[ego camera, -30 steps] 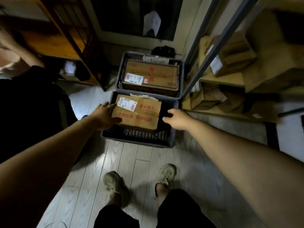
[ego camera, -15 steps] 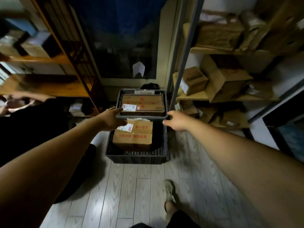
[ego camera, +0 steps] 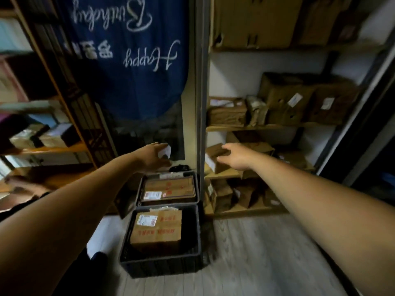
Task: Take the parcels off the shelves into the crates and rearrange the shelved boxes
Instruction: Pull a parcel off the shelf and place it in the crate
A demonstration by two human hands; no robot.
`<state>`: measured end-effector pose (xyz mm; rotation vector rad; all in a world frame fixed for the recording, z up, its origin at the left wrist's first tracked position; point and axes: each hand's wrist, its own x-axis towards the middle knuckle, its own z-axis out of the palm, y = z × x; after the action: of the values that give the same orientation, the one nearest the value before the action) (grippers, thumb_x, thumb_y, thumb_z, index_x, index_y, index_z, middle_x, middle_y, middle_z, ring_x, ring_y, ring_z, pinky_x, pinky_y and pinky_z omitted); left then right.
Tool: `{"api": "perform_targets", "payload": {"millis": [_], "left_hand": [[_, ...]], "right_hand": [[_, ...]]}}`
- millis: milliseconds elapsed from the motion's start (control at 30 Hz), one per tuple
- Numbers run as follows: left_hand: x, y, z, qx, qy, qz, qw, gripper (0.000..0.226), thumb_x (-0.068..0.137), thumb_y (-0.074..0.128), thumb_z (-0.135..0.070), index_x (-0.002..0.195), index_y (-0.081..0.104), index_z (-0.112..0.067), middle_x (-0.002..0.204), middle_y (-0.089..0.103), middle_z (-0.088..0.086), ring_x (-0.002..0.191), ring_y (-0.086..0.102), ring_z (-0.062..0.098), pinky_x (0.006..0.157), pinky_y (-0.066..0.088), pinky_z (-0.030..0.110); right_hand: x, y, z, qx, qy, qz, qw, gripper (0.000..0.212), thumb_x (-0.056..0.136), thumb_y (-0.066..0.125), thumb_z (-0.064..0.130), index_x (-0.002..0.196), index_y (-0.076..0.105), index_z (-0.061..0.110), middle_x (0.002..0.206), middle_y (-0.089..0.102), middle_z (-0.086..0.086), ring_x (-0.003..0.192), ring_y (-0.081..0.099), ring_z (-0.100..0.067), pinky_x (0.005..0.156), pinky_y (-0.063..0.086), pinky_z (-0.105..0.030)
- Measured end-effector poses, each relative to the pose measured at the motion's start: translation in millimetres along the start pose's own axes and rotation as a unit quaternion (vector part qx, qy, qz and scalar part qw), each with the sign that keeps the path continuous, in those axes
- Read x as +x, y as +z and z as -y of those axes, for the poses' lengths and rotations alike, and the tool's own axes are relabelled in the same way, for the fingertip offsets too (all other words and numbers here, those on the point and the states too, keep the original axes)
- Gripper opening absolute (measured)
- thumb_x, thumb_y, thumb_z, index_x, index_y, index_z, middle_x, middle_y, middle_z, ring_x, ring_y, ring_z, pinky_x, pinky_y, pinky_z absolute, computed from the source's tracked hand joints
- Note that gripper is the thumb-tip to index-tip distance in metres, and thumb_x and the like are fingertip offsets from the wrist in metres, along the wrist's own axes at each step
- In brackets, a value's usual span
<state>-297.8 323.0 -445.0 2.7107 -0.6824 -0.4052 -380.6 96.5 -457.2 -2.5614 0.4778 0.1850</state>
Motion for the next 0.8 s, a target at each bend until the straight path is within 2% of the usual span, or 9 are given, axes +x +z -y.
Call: {"api": "perform_targets", "payload": {"millis": [67,133,233,300,400,533,633,800], "left_hand": [[2,-14,-33,-0.008,0.007,-0.014,1.000,0.065,0.089,0.061,-0.033,0.146,0.030,-0.026,0.148,0.036,0.005,0.129,0.042,0.023,0.102,0.034,0.034],[3,-25,-74,-0.001,0.034,-0.023,0.999,0.060,0.091,0.059,-0.032,0.144,0.031,-0.030,0.144,0.039,0.002,0.130,0.042,0.024,0.099,0.035,0.034],[5,-40,-127,0.008,0.050,-0.039,0.998,0.068,0.090,0.058,-0.036,0.148,0.023,-0.028,0.152,0.030,0.005,0.135,0.035,0.027,0.109,0.032,0.042],[9,-47,-163,0.010,0.064,-0.055,0.996,0.071,0.089,0.060,-0.036,0.149,0.023,-0.030,0.151,0.032,0.006,0.134,0.036,0.027,0.109,0.033,0.045],[13,-57,-219,-0.005,0.075,-0.084,0.994,0.072,0.087,0.062,-0.034,0.148,0.023,-0.030,0.149,0.036,0.006,0.128,0.043,0.024,0.098,0.036,0.036],[19,-68,-274,0.000,0.086,-0.115,0.990,0.075,0.088,0.062,-0.034,0.149,0.019,-0.029,0.154,0.029,0.005,0.137,0.033,0.026,0.110,0.029,0.041],[22,-77,-309,0.002,0.103,-0.127,0.987,0.074,0.089,0.061,-0.034,0.150,0.018,-0.028,0.154,0.027,0.005,0.134,0.038,0.025,0.108,0.030,0.038],[36,-97,-345,0.021,0.136,-0.146,0.980,0.073,0.089,0.060,-0.036,0.149,0.019,-0.029,0.157,0.021,0.002,0.140,0.028,0.026,0.111,0.026,0.040]], "right_hand": [[-14,-37,-15,-0.003,-0.003,-0.026,1.000,0.062,0.092,0.055,0.041,0.147,0.033,0.020,0.150,0.037,-0.007,0.133,0.040,-0.026,0.105,0.036,-0.036],[-30,-75,-34,-0.008,-0.011,-0.047,0.999,0.063,0.092,0.055,0.041,0.147,0.032,0.019,0.150,0.036,-0.006,0.134,0.039,-0.025,0.104,0.035,-0.034],[-51,-124,-57,-0.022,-0.027,-0.070,0.997,0.056,0.093,0.055,0.039,0.143,0.039,0.018,0.146,0.042,-0.006,0.130,0.043,-0.025,0.097,0.038,-0.029],[-65,-155,-74,-0.017,-0.035,-0.095,0.995,0.052,0.094,0.055,0.035,0.142,0.041,0.019,0.145,0.043,-0.005,0.129,0.044,-0.024,0.094,0.037,-0.027],[-77,-199,-102,-0.014,-0.041,-0.134,0.990,0.056,0.094,0.056,0.035,0.144,0.038,0.019,0.147,0.040,-0.004,0.130,0.042,-0.023,0.094,0.036,-0.027],[-87,-246,-127,-0.035,-0.038,-0.161,0.986,0.063,0.093,0.055,0.041,0.147,0.031,0.021,0.152,0.032,-0.004,0.134,0.038,-0.025,0.101,0.037,-0.032],[-91,-277,-146,-0.034,-0.039,-0.183,0.982,0.066,0.091,0.057,0.043,0.148,0.031,0.023,0.151,0.033,-0.004,0.132,0.040,-0.024,0.102,0.037,-0.033],[-93,-321,-166,-0.036,-0.041,-0.217,0.975,0.067,0.092,0.057,0.040,0.149,0.028,0.022,0.153,0.031,-0.004,0.136,0.036,-0.024,0.104,0.034,-0.031]]}}
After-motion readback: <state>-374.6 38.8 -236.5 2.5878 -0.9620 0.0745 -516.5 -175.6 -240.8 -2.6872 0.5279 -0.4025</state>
